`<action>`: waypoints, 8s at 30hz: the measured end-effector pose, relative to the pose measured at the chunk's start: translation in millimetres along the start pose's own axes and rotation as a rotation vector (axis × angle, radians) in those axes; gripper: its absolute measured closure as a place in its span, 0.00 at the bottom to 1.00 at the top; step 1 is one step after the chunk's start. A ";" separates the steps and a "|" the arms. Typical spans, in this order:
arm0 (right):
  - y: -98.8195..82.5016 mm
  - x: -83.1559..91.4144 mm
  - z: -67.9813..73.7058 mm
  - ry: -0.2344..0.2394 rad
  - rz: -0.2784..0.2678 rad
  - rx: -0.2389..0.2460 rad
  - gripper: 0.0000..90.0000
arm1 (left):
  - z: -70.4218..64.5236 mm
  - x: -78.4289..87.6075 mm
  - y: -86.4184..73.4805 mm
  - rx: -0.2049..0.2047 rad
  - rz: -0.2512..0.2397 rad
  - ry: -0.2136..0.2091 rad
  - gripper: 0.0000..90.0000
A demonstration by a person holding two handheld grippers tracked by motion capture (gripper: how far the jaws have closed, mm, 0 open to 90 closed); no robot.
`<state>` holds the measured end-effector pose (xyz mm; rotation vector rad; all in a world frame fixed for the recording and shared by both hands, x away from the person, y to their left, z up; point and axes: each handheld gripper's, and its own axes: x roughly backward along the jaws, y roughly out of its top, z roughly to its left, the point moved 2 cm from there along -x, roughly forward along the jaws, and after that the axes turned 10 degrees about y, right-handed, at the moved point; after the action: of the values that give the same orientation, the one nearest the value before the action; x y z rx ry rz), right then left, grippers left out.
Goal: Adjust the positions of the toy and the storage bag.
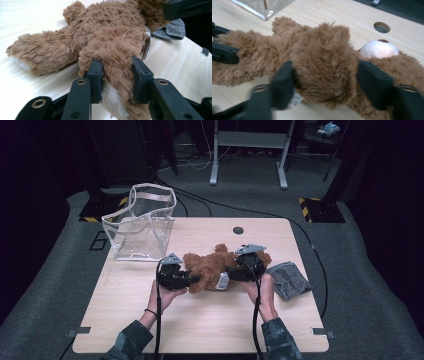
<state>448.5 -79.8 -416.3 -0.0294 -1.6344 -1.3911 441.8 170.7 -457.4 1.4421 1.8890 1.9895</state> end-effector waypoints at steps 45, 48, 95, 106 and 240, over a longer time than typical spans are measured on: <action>-38.6 6.4 -6.4 0.002 -0.005 -0.027 0.81 | 77.6 -59.9 32.6 -0.049 0.143 0.109 0.26; -38.0 5.5 -4.9 -0.005 -0.008 -0.030 0.81 | 77.1 -63.0 31.0 -0.039 0.140 0.094 0.31; -9.0 18.7 -36.5 -0.131 -0.092 0.052 0.88 | 7.8 36.8 41.1 -0.294 -0.054 0.165 0.97; -28.2 -2.4 -44.1 -0.063 0.005 -0.052 0.85 | 11.8 19.9 11.9 -0.169 0.104 0.097 0.90; -33.0 -18.3 -31.0 -0.065 0.004 -0.116 0.45 | 41.0 -23.9 61.9 0.119 0.143 0.205 0.24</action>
<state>459.3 -105.7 -456.3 -0.1464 -1.6042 -1.4940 514.3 171.9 -428.5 1.4926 2.0717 2.2018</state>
